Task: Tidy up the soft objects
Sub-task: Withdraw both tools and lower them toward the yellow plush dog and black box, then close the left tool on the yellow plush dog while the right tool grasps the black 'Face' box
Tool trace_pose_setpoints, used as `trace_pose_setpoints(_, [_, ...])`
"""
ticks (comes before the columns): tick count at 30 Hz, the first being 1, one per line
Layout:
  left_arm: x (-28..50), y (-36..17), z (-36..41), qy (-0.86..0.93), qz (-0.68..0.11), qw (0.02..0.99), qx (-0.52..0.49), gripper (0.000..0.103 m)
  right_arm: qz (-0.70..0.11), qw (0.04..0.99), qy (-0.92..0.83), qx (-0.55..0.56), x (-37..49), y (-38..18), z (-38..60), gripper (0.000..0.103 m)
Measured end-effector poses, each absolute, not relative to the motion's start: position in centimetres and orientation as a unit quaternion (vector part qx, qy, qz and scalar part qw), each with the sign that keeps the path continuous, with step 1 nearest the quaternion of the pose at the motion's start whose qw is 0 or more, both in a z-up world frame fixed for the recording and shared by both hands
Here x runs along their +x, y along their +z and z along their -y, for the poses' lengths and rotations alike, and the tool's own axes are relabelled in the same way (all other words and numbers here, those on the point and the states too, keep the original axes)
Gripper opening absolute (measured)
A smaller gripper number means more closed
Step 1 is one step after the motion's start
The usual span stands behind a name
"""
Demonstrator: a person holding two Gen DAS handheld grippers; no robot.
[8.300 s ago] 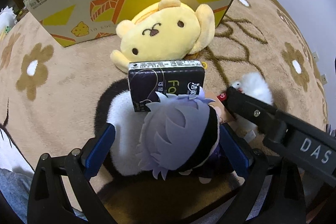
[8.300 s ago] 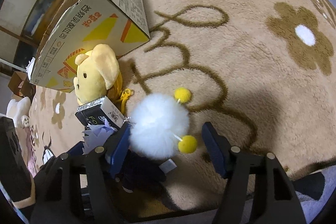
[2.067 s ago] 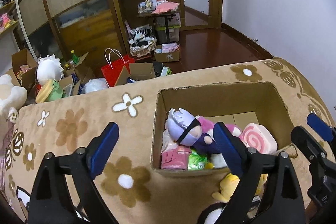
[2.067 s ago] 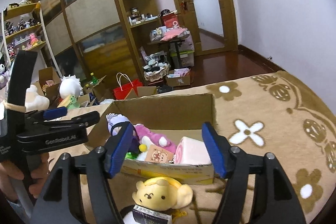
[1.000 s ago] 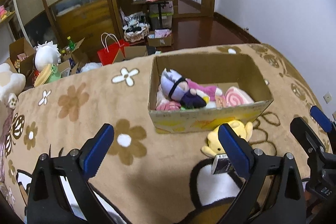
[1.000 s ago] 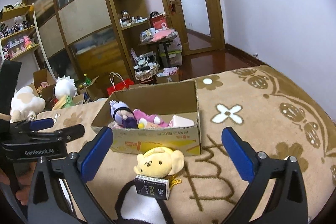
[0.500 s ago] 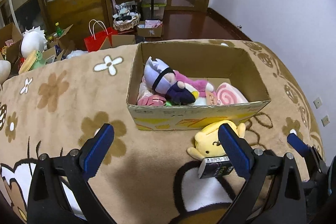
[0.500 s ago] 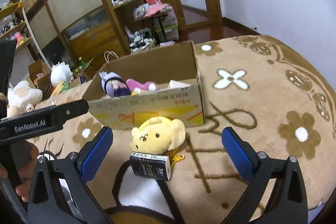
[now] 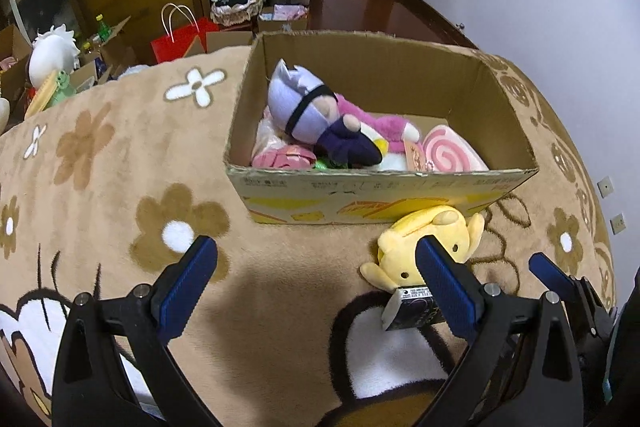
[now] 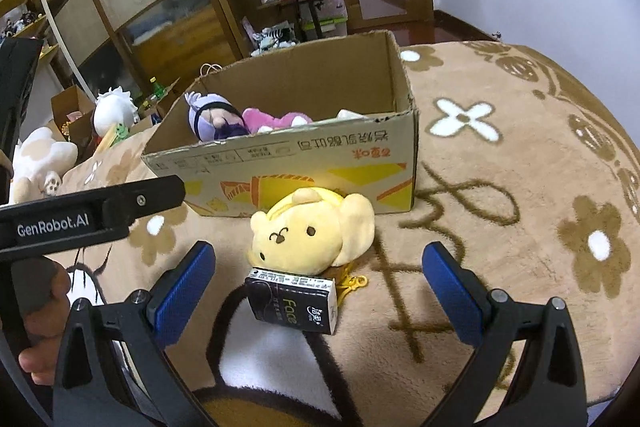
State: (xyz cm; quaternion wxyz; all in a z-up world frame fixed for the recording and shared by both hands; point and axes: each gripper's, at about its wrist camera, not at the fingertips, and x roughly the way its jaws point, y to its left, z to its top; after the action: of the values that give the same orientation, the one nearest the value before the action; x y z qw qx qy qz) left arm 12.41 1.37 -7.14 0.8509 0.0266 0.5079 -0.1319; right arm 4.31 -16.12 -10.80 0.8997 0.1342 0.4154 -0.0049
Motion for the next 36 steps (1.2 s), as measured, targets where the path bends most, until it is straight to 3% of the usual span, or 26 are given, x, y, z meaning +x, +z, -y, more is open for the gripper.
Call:
trace_pose_setpoints(14, [13.4,-9.8,-0.2,-0.135,-0.537,0.832,0.02,0.099,-0.477,0.87,0.028,0.123,6.3,-14.4,14.6,0.103])
trace_pose_setpoints(27, [13.8,-11.2,0.6,-0.14,-0.549,0.824,0.024,0.098,-0.52,0.842,0.042,0.135,7.3,-16.9,14.6,0.094])
trace_pose_setpoints(30, [13.6,-11.4,0.9,-0.141,-0.547,0.824,0.028,0.098,-0.528,0.836,0.045,0.145,7.4,-17.4,14.6,0.075])
trace_pose_setpoints(33, [13.4,-11.5,1.2,-0.143,-0.546,0.825,0.032,0.098,-0.529,0.832,0.046,0.163,7.6,-17.7,15.0,0.066])
trace_pose_setpoints(36, [13.4,-11.5,1.7,-0.149,-0.547,0.823,0.03,0.098,-0.528,0.83,0.047,0.173,7.5,-17.8,15.3,0.066])
